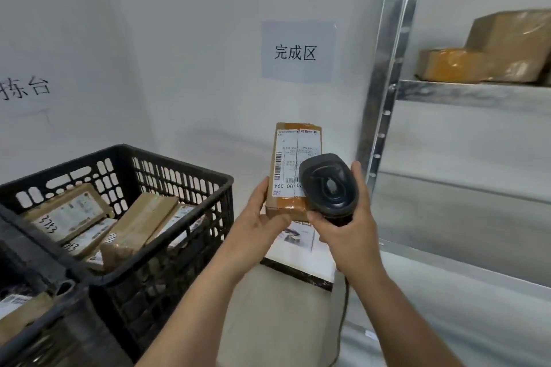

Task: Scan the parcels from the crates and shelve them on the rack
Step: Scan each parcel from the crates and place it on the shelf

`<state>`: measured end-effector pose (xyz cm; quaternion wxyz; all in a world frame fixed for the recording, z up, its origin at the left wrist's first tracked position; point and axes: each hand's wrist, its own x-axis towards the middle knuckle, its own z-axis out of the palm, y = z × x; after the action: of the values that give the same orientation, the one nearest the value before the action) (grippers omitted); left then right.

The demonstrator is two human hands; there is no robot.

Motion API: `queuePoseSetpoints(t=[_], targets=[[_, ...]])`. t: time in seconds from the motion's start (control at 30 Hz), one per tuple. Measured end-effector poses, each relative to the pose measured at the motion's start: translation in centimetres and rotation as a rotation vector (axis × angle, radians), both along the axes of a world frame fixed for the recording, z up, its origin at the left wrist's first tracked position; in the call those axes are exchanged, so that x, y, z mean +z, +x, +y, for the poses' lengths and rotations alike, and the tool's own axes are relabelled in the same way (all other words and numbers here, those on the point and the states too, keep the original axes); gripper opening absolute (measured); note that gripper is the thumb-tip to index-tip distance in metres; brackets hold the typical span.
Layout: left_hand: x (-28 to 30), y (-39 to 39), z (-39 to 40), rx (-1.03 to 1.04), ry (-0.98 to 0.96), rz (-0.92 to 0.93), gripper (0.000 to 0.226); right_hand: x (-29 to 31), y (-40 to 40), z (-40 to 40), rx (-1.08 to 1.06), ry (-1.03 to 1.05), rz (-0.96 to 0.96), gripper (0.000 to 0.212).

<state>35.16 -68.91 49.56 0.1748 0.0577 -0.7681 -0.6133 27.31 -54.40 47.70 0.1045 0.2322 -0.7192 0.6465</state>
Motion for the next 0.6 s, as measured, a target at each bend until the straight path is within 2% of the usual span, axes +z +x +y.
queuePoseSetpoints(t=[0.13, 0.27, 0.6], targets=[[-0.1, -1.1, 3.1, 0.000, -0.176, -0.001, 0.069, 0.0, -0.3, 4.1, -0.054, 0.013, 0.028, 0.105], [0.6, -2.1, 7.6, -0.048, -0.295, 0.032, 0.064, 0.6, 0.0, 9.2, -0.105, 0.017, 0.014, 0.104], [2.7, -5.1, 27.4, -0.316, -0.346, 0.134, 0.069, 2.4, 1.5, 29.7, -0.373, 0.011, 0.056, 0.108]])
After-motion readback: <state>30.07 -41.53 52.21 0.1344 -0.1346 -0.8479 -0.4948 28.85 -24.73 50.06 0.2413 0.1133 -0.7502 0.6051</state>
